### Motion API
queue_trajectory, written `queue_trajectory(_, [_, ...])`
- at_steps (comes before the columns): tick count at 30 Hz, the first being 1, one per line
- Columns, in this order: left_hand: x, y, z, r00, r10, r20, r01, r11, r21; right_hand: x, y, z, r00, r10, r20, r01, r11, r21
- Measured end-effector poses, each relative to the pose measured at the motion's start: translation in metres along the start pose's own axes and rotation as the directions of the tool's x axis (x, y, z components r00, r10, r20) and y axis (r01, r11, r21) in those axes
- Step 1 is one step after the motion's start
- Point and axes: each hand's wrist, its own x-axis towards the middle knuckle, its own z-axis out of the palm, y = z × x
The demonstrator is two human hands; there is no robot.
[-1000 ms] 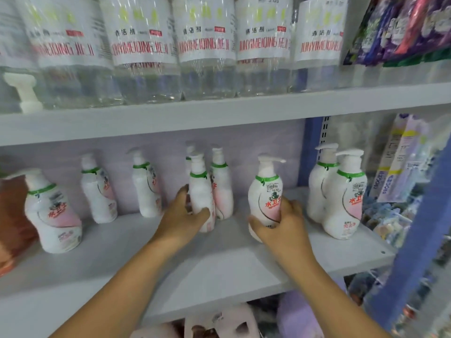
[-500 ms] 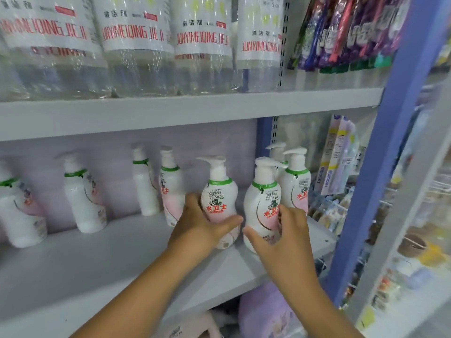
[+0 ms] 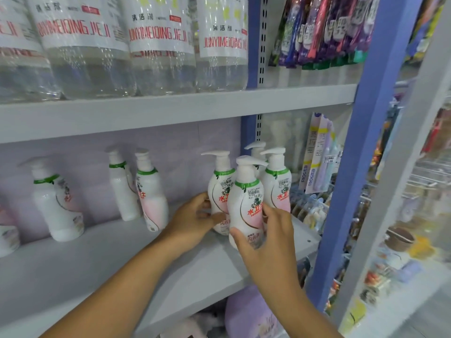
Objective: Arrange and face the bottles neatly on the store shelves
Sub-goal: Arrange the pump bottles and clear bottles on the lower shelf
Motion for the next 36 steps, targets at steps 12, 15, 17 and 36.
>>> queue_trajectory(12, [0.002,-0.01,0.016,0.999,-0.014,-0.032,0.006,0.972,-0.235,0.0,0.003,0.01,0.999,0.022,-0.041,-0.025,0.997,-0.075])
queue_trajectory(15, [0.003,-0.013,0.016,0.999,-0.025,-0.023,0.018,0.968,-0.251,0.0,0.004,0.01,0.999,0.009,-0.041,-0.012,0.997,-0.074])
queue_trajectory(17, [0.004,-0.013,0.016,1.0,-0.023,-0.016,0.018,0.966,-0.256,-0.001,0.004,0.01,0.999,0.017,-0.038,-0.02,0.997,-0.079])
queue_trajectory(36, [-0.057,-0.006,-0.095,0.849,-0.165,-0.502,0.057,0.973,-0.224,0.008,-0.079,0.068,0.943,0.041,0.331,-0.115,0.971,0.207])
